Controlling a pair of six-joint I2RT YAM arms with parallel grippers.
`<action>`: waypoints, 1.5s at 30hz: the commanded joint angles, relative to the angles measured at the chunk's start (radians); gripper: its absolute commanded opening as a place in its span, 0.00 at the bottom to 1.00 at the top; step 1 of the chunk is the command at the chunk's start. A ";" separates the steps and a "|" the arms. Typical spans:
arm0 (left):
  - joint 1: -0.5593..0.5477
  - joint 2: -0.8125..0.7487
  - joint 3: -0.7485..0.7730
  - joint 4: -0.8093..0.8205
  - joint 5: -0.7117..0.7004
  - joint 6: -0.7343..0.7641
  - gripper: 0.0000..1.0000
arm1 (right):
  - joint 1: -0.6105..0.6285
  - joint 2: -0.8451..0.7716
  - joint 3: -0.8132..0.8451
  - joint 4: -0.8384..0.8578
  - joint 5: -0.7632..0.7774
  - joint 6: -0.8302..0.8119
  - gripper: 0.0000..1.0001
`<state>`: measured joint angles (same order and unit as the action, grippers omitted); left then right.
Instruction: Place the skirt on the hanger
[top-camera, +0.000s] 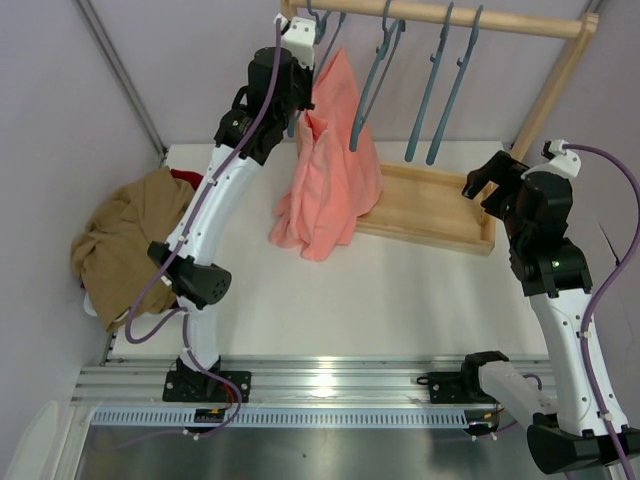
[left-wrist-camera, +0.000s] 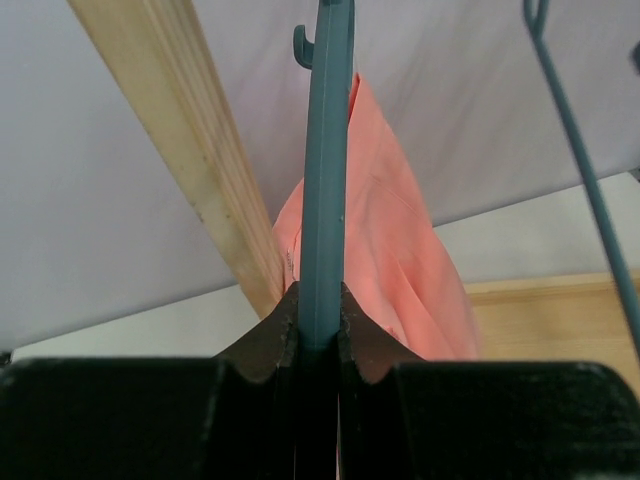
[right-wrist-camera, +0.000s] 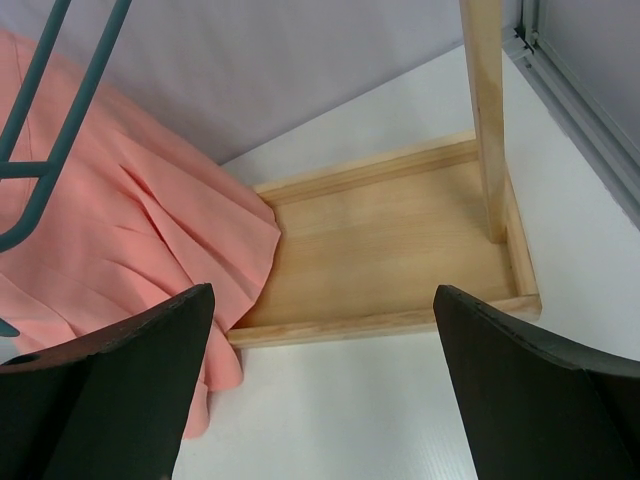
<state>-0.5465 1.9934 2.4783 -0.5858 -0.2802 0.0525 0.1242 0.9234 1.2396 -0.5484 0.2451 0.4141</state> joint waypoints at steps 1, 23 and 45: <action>0.028 -0.004 0.057 0.077 0.001 -0.031 0.04 | -0.006 -0.015 -0.008 0.039 -0.012 -0.001 0.99; 0.036 -0.214 -0.022 0.024 0.082 -0.014 0.78 | -0.015 0.037 0.092 0.013 -0.067 -0.052 0.99; -0.247 -0.769 -0.797 0.147 0.248 -0.209 0.94 | -0.014 0.051 0.405 -0.021 -0.454 -0.172 1.00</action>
<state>-0.7742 1.2377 1.7679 -0.5076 -0.0189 -0.0807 0.1135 0.9432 1.6016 -0.5636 -0.1104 0.2676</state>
